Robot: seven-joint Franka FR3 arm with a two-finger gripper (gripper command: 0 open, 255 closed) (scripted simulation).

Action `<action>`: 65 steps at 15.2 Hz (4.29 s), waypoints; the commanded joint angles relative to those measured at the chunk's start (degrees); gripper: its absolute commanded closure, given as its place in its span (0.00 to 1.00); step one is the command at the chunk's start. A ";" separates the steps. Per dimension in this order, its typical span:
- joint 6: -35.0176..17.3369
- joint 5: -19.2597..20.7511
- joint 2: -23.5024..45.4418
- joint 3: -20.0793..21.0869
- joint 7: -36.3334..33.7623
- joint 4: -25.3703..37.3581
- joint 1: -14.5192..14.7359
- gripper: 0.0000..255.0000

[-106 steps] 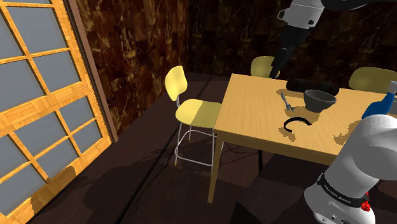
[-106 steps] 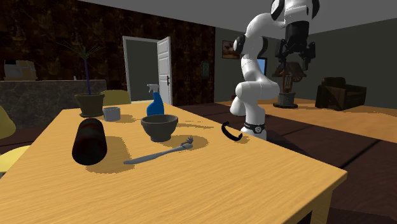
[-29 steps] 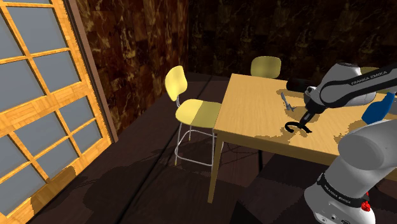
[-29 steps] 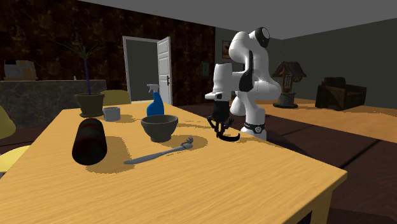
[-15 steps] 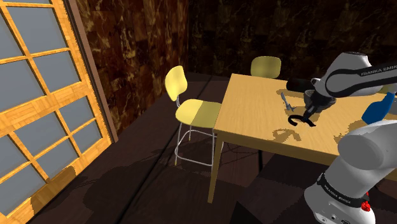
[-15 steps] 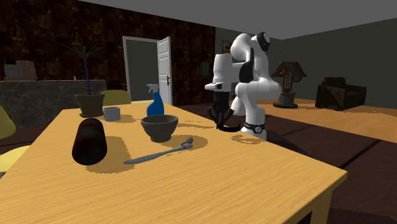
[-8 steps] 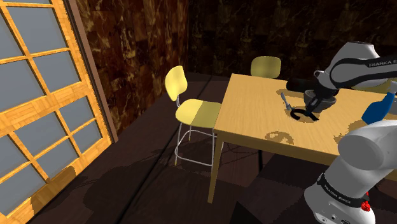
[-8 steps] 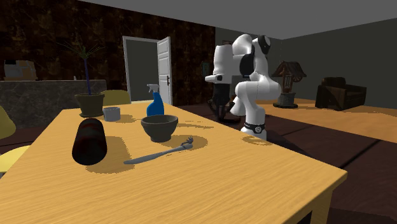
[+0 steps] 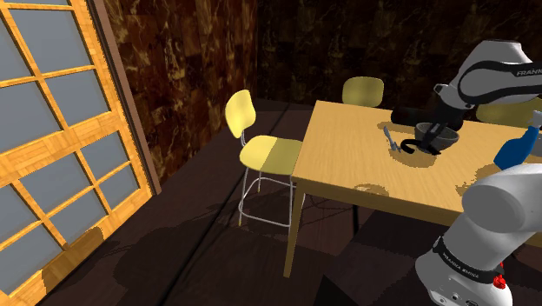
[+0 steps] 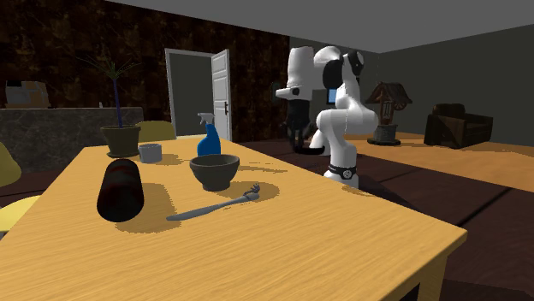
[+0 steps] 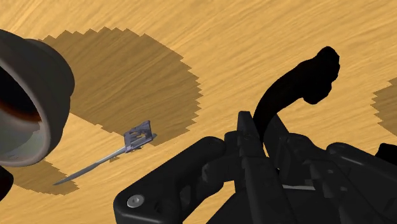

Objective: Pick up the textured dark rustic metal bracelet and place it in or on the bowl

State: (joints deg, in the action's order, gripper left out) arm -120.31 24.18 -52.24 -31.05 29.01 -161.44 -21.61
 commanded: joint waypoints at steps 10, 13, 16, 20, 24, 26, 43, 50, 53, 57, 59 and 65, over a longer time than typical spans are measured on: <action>7.27 -2.36 -0.28 1.58 1.23 7.37 1.26 1.00; 5.30 -1.46 5.29 -3.00 4.81 11.97 2.37 1.00; 3.65 -1.47 10.86 -7.75 8.53 17.00 4.27 1.00; 1.93 -3.14 18.46 -14.60 14.02 24.35 7.93 1.00; 0.77 -7.16 26.67 -22.86 20.56 32.43 13.21 1.00; 0.43 -10.51 31.37 -28.01 24.55 36.77 16.71 1.00; 1.95 -55.54 73.26 -40.01 59.54 51.86 13.22 1.00; -0.62 -58.01 75.05 -37.77 61.38 50.07 11.44 1.00; -0.62 -58.01 75.05 -37.77 61.38 50.07 11.44 1.00; -0.61 -58.01 75.05 -37.77 61.38 50.07 11.44 0.00; -0.61 -58.01 75.05 -37.77 61.38 50.08 11.44 0.00; 2.99 -53.63 71.52 -41.98 58.74 52.03 14.87 0.00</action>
State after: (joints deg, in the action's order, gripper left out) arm -118.49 -31.00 20.54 -71.55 88.62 -109.98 -7.95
